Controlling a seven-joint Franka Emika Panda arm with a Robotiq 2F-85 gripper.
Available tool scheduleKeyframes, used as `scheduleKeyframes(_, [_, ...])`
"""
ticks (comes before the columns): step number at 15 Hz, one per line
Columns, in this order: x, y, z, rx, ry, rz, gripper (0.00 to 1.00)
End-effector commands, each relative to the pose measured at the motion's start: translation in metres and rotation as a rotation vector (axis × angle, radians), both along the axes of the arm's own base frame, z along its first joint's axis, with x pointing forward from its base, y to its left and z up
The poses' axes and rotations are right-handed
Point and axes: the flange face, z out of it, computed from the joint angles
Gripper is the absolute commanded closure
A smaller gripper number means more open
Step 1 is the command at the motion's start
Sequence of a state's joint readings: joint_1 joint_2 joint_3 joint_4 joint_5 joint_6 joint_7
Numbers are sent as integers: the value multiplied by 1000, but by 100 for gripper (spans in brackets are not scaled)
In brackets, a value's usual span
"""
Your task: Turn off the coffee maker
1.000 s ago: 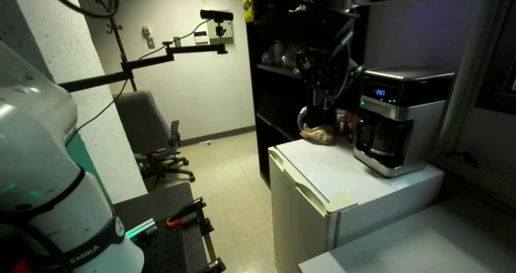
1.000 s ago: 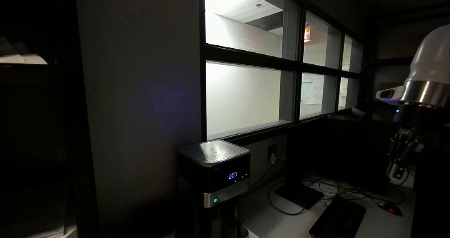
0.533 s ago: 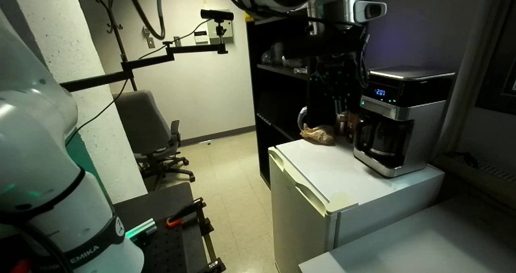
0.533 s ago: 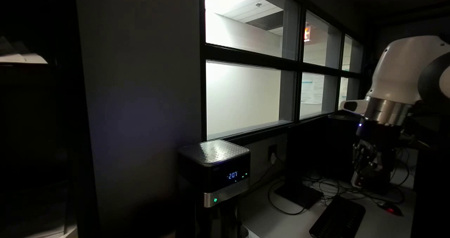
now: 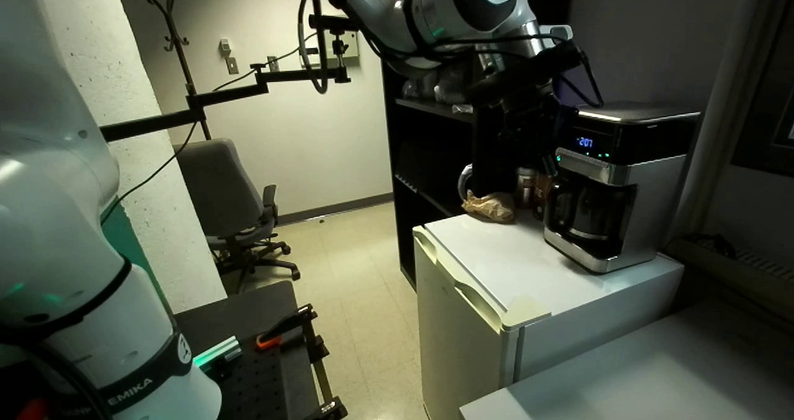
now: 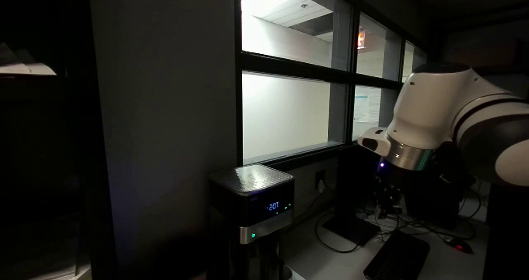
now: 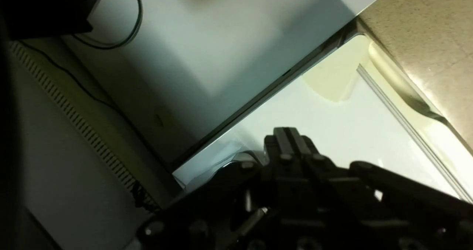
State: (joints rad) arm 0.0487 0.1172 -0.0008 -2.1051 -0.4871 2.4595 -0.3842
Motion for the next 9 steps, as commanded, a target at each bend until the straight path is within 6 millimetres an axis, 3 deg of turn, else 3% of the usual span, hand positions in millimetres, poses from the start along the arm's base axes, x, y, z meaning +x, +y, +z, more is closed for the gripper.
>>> scheduleKeyframes(1, [30, 25, -7, -43, -66, 98, 100])
scheduleKeyframes(9, [66, 70, -33, -34, -158, 272, 100])
